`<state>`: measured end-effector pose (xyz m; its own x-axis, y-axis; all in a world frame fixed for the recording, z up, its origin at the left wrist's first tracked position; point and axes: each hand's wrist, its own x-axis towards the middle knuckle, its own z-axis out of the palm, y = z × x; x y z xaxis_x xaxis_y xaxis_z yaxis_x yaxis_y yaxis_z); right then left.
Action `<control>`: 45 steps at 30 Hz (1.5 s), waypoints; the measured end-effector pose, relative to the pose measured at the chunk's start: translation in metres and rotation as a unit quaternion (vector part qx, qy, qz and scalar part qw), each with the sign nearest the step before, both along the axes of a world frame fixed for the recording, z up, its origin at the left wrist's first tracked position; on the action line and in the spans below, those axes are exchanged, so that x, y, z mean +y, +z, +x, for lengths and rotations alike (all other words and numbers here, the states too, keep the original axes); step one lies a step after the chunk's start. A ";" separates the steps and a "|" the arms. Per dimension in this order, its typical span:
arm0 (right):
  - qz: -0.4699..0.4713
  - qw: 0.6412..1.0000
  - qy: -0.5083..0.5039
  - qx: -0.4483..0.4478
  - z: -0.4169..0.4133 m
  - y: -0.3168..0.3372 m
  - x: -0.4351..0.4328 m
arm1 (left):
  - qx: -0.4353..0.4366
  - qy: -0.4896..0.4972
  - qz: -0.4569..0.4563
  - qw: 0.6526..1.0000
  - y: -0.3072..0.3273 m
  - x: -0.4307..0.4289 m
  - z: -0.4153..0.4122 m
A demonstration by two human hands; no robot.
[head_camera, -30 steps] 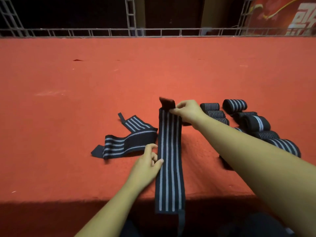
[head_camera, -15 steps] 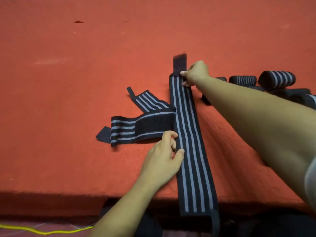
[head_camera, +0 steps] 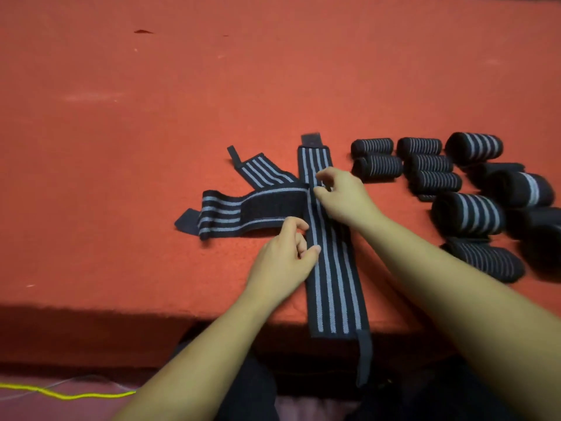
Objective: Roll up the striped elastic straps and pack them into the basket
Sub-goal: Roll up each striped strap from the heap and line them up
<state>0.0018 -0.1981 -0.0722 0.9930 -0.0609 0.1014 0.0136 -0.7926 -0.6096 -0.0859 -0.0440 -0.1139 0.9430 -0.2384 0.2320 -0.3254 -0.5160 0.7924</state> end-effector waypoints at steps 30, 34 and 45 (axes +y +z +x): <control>0.292 0.950 0.025 0.110 -0.070 0.021 0.012 | -0.102 -0.018 0.090 0.991 0.087 0.074 0.005; 0.206 0.962 0.054 0.170 -0.076 0.046 0.018 | -0.110 -0.012 0.023 0.994 0.087 0.065 -0.008; 0.424 0.865 0.259 0.073 -0.099 0.057 0.062 | -0.008 0.071 -0.442 0.894 0.150 0.039 0.001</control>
<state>-0.0968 -0.1365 -0.0156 0.9078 0.4049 0.1090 0.1061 0.0295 -0.9939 -0.0845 -0.0051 0.0363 0.9440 0.1663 0.2849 -0.3216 0.2719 0.9070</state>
